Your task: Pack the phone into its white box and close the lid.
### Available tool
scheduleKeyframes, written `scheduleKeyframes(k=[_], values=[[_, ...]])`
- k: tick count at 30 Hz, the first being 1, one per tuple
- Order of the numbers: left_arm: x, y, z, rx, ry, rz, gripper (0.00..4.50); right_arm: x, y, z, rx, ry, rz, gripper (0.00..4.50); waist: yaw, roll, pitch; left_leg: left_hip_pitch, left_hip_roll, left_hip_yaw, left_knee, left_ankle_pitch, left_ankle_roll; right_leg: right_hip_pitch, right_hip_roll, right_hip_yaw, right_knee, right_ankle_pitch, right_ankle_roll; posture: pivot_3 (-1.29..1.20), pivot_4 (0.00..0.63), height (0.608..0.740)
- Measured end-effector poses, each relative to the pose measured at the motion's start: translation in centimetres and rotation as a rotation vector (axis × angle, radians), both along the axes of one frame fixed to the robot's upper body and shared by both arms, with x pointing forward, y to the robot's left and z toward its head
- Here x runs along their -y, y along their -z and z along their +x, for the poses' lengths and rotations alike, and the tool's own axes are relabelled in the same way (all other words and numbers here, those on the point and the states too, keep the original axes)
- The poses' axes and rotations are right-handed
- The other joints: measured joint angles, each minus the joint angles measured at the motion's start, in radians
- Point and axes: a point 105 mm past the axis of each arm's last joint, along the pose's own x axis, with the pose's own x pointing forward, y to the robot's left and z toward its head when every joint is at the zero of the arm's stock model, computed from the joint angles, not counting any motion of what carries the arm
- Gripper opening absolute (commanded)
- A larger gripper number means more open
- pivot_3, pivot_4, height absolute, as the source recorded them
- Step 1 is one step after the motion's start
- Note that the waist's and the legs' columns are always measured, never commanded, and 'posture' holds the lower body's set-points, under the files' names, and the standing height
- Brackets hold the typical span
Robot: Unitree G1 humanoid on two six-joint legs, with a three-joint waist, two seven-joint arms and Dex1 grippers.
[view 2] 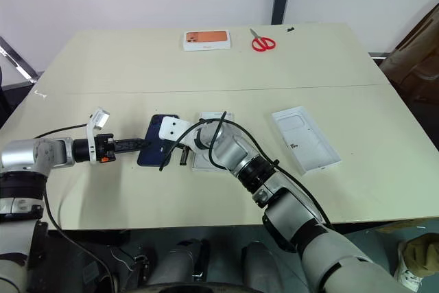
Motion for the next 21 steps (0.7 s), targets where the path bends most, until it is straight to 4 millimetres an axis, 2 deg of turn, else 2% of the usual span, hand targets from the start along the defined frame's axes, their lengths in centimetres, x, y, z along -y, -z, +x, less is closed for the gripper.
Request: scheduleKeyframes(k=[9,16,21], values=[[0.2,0.0,0.1,-0.017,-0.004,-0.016,3.77,0.2,0.0,0.1,0.009,0.003,-0.005,0.08,0.001,0.000,0.000,0.000,0.000,0.000,0.000,0.000,-0.001,0.000,0.000,0.000,0.000,0.000,0.000,0.00,0.150,0.734],[1.2,-0.7,0.2,0.008,0.038,0.171,3.77,0.4,0.0,0.1,0.002,0.005,0.000,0.08,0.001,0.000,0.000,0.000,0.000,-0.001,0.000,0.000,0.000,0.000,0.000,0.000,0.000,0.000,0.000,0.00,0.150,0.734],[1.6,-0.6,0.3,0.001,0.014,0.164,3.77,0.6,0.0,0.3,0.009,0.014,-0.006,0.08,0.002,0.000,0.000,0.000,0.000,-0.001,0.000,0.000,0.000,0.001,0.000,0.000,0.000,0.000,0.000,0.00,0.150,0.734]])
